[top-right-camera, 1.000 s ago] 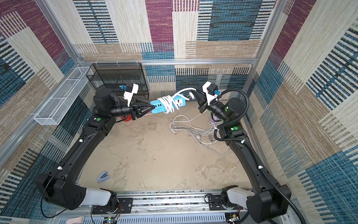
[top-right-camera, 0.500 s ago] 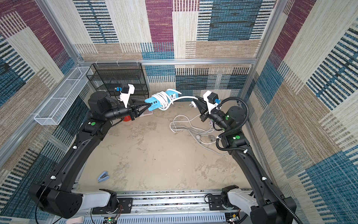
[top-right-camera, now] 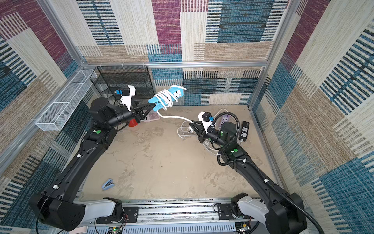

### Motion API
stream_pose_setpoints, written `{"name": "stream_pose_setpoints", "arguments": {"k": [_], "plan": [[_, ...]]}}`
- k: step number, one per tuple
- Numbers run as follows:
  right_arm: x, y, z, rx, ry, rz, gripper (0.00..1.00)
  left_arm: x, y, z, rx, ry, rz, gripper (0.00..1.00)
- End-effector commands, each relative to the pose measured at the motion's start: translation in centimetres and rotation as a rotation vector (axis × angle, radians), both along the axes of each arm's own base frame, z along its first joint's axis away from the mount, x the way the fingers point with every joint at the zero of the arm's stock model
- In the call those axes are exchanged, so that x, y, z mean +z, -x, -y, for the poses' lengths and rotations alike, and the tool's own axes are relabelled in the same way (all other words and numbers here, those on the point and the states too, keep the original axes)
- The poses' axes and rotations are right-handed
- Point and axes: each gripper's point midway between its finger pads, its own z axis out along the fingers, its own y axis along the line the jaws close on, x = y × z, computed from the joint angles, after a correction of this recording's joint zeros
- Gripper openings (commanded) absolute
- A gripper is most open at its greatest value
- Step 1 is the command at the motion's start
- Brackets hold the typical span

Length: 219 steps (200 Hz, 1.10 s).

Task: Unwrap the cord wrapped around the power strip
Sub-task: Unwrap the power cord from the power strip.

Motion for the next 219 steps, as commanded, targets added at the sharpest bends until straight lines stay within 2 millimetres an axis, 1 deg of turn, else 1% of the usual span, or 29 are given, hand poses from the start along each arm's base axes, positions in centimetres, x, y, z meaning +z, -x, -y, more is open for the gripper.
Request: {"name": "stream_pose_setpoints", "arguments": {"k": [1,21,48,72,95,111,139,168,188,200,219], "plan": [[-0.1,-0.8,-0.3,-0.007,-0.036,0.011,0.00,2.5,1.5,0.9,-0.094,0.061,0.066,0.00],[-1.2,-1.7,-0.8,-0.002,-0.043,-0.009,0.00,2.3,2.8,2.4,-0.183,0.051,0.064,0.00],[-1.8,-3.2,-1.1,-0.017,-0.053,-0.010,0.00,2.0,4.3,3.9,-0.277,0.041,0.051,0.00],[-1.2,-5.0,-0.5,-0.037,-0.082,0.000,0.00,1.9,5.6,5.1,-0.357,0.034,0.036,0.00],[-0.3,-6.6,1.2,-0.071,-0.112,0.013,0.00,1.5,6.8,5.9,-0.409,0.007,0.028,0.00],[0.8,-7.7,2.4,-0.099,-0.116,0.038,0.00,0.8,7.5,6.7,-0.447,-0.016,0.015,0.00],[3.7,-9.1,4.2,-0.144,-0.112,0.103,0.00,-0.4,8.0,8.1,-0.501,-0.043,-0.020,0.00],[7.2,-9.5,5.8,-0.184,-0.105,0.177,0.00,-1.9,8.5,9.6,-0.547,-0.068,-0.058,0.00],[9.6,-9.3,7.1,-0.221,-0.101,0.228,0.00,-3.0,8.0,10.1,-0.555,-0.088,-0.085,0.00],[11.2,-8.6,7.7,-0.240,-0.100,0.261,0.00,-3.7,7.7,10.4,-0.565,-0.092,-0.102,0.00],[13.9,-6.9,8.5,-0.267,-0.103,0.319,0.00,-4.8,7.0,10.8,-0.559,-0.107,-0.131,0.00]]}}
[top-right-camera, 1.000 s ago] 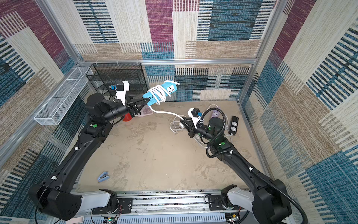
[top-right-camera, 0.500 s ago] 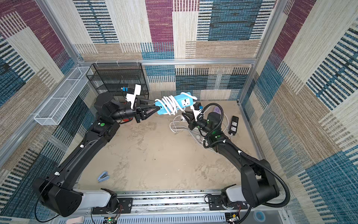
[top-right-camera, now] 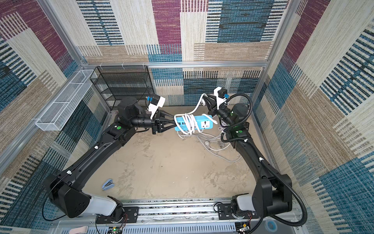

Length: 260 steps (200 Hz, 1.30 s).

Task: Unwrap the cord wrapped around the power strip
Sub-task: Unwrap the power cord from the power strip.

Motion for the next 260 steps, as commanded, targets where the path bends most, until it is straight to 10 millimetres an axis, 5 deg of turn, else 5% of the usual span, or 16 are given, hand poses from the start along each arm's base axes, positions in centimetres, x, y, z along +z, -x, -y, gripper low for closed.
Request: {"name": "stream_pose_setpoints", "arguments": {"k": [1,47,78,160,221,260], "plan": [[3.0,1.6,0.9,-0.041,0.010,0.074,0.00,-0.3,-0.4,0.2,-0.012,-0.007,0.040,0.00],[7.0,5.5,2.3,-0.111,0.032,0.155,0.00,-2.5,-2.8,-0.2,0.119,-0.108,0.067,0.00],[7.1,6.2,3.5,-0.181,0.048,0.125,0.00,-2.1,-5.7,-2.3,0.296,-0.123,0.114,0.00],[-1.8,3.6,8.7,-0.337,-0.068,-0.138,0.00,3.9,-10.5,-14.1,0.841,-0.018,0.300,0.00],[-9.8,1.9,10.4,-0.432,-0.117,-0.355,0.00,5.5,-10.4,-18.4,1.104,0.025,0.420,0.00],[-12.4,1.4,12.4,-0.555,-0.119,-0.428,0.00,5.5,-10.8,-19.5,1.164,0.029,0.411,0.00]]}}
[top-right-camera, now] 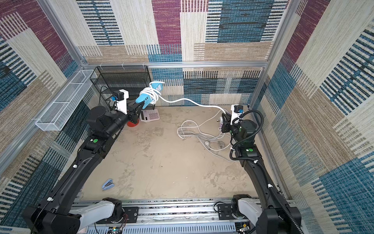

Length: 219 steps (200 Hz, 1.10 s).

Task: Unwrap the cord wrapped around the power strip
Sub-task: Unwrap the power cord from the power strip.

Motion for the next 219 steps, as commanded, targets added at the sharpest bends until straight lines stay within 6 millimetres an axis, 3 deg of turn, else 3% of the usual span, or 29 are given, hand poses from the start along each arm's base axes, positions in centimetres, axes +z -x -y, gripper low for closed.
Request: {"name": "stream_pose_setpoints", "arguments": {"k": [1,80,99,143,156,188,219], "plan": [[-0.6,-0.4,1.9,-0.113,-0.018,-0.020,0.00,3.0,-0.1,-1.8,0.097,0.025,0.124,0.00],[-4.6,-2.2,2.1,-0.104,-0.047,-0.162,0.01,3.3,-0.1,-2.9,0.143,0.034,0.132,0.00],[-4.2,-1.8,1.1,-0.042,-0.049,-0.138,0.19,3.2,-0.2,-2.2,0.101,0.038,0.120,0.00],[-3.1,-0.6,-0.7,0.066,-0.048,-0.082,0.85,2.8,-0.3,-0.2,-0.016,0.045,0.086,0.00],[-2.6,-0.5,-0.9,0.075,-0.047,-0.070,0.98,2.7,-0.3,0.3,-0.043,0.044,0.080,0.00],[-1.2,-0.4,-1.6,0.121,-0.046,-0.030,0.98,2.9,0.1,1.4,-0.110,0.048,0.067,0.00],[0.9,0.6,-3.9,0.269,-0.054,0.057,0.98,2.7,0.7,3.5,-0.226,0.054,0.029,0.00]]}}
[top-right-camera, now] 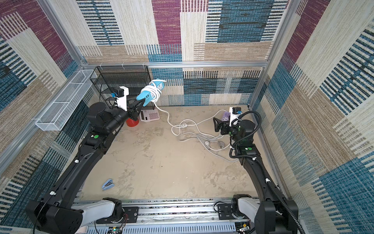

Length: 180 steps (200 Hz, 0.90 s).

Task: Unwrap the cord wrapped around the power strip
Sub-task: Unwrap the power cord from the power strip.

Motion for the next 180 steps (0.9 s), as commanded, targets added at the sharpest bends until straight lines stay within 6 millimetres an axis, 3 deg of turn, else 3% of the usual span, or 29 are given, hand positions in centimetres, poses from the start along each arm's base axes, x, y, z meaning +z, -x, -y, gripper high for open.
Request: {"name": "stream_pose_setpoints", "arguments": {"k": [1,38,81,129,180], "plan": [[3.1,0.9,-2.2,0.135,-0.013,0.125,0.98,2.0,1.3,2.0,-0.131,0.034,0.042,0.00],[5.5,2.2,-5.5,0.312,-0.005,0.233,0.98,2.6,3.1,4.7,-0.309,0.050,0.001,0.00],[7.5,3.0,-9.7,0.465,0.035,0.327,0.98,4.3,4.7,6.3,-0.448,0.102,-0.027,0.00],[9.4,2.6,-13.4,0.580,0.014,0.431,0.99,7.1,6.1,7.4,-0.561,0.146,-0.032,0.00],[10.7,1.8,-17.2,0.662,-0.021,0.497,0.98,8.5,8.4,8.6,-0.671,0.173,-0.023,0.00]]}}
